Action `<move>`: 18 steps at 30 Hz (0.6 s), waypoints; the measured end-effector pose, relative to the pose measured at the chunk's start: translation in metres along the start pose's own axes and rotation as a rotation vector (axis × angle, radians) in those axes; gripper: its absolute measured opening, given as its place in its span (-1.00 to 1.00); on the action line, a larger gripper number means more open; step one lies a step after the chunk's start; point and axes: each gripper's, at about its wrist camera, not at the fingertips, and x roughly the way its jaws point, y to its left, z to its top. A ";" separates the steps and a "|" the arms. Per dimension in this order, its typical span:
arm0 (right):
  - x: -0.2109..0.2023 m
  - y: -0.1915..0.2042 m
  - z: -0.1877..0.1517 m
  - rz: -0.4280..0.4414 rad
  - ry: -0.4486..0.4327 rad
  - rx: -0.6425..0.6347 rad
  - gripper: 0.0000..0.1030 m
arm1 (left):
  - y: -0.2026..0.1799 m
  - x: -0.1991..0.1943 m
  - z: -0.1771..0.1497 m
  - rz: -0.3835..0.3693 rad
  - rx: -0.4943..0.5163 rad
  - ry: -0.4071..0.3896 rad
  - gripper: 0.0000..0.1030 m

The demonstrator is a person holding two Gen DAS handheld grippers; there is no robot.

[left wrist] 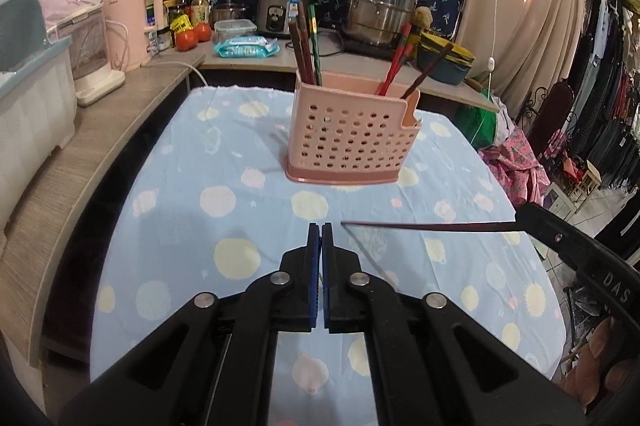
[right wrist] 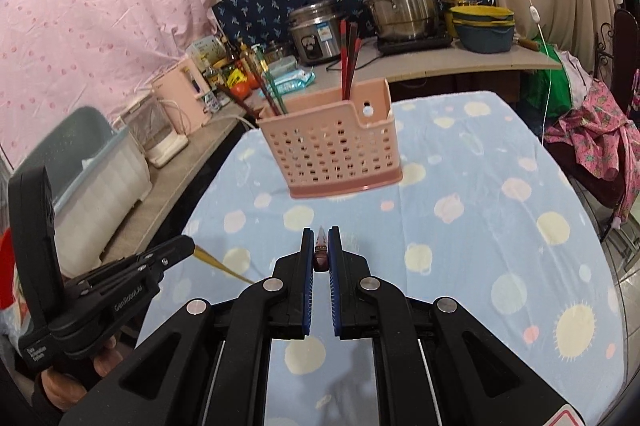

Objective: Organize utensils
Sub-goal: 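Lift and carry the spoon and chopstick with both tools to the pink basket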

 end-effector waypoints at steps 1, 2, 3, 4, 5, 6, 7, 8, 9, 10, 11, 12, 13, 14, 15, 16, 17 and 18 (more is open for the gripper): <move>-0.001 0.000 0.005 0.002 -0.011 0.001 -0.86 | 0.000 -0.001 0.004 -0.001 0.002 -0.007 -0.99; -0.002 0.000 0.009 0.004 -0.019 0.002 -0.86 | -0.001 -0.002 0.009 0.001 0.007 -0.015 -0.99; -0.002 0.000 0.015 0.009 -0.032 0.003 -0.86 | -0.001 -0.003 0.012 0.002 0.009 -0.021 -0.99; -0.003 0.001 0.020 0.011 -0.040 0.004 -0.86 | -0.003 -0.005 0.020 0.005 0.014 -0.032 -0.99; -0.004 0.001 0.027 0.014 -0.052 0.003 -0.86 | -0.003 -0.005 0.025 0.005 0.017 -0.040 -0.99; -0.005 0.002 0.033 0.014 -0.065 0.001 -0.86 | -0.004 -0.006 0.030 0.006 0.019 -0.048 -0.99; -0.005 0.003 0.039 0.014 -0.076 -0.001 -0.86 | -0.006 -0.007 0.038 0.008 0.024 -0.061 -0.99; -0.006 0.004 0.045 0.014 -0.088 -0.003 -0.86 | -0.007 -0.008 0.043 0.009 0.028 -0.070 -0.99; -0.008 0.005 0.053 0.017 -0.105 -0.004 -0.86 | -0.008 -0.008 0.049 0.008 0.033 -0.080 -0.99; -0.008 0.006 0.060 0.020 -0.116 -0.005 -0.86 | -0.009 -0.009 0.057 0.010 0.038 -0.093 -0.99; -0.009 0.007 0.066 0.023 -0.127 -0.007 -0.86 | -0.011 -0.009 0.064 0.009 0.043 -0.105 -0.99; -0.010 0.008 0.073 0.024 -0.139 -0.010 -0.86 | -0.012 -0.010 0.070 0.009 0.046 -0.114 -0.99; -0.011 0.010 0.081 0.022 -0.157 -0.017 -0.86 | -0.013 -0.010 0.078 0.010 0.050 -0.129 -0.99; -0.012 0.012 0.088 0.020 -0.173 -0.022 -0.86 | -0.014 -0.009 0.085 0.009 0.052 -0.138 -0.99; -0.013 0.013 0.095 0.020 -0.188 -0.025 -0.86 | -0.015 -0.010 0.091 0.007 0.053 -0.149 -0.99; -0.014 0.015 0.103 0.019 -0.205 -0.028 -0.86 | -0.017 -0.010 0.101 0.005 0.055 -0.165 -0.99; -0.014 0.017 0.111 0.019 -0.222 -0.031 -0.86 | -0.017 -0.009 0.106 0.005 0.057 -0.173 -0.99; -0.015 0.018 0.121 0.017 -0.244 -0.033 -0.86 | -0.019 -0.009 0.116 0.008 0.059 -0.189 -0.99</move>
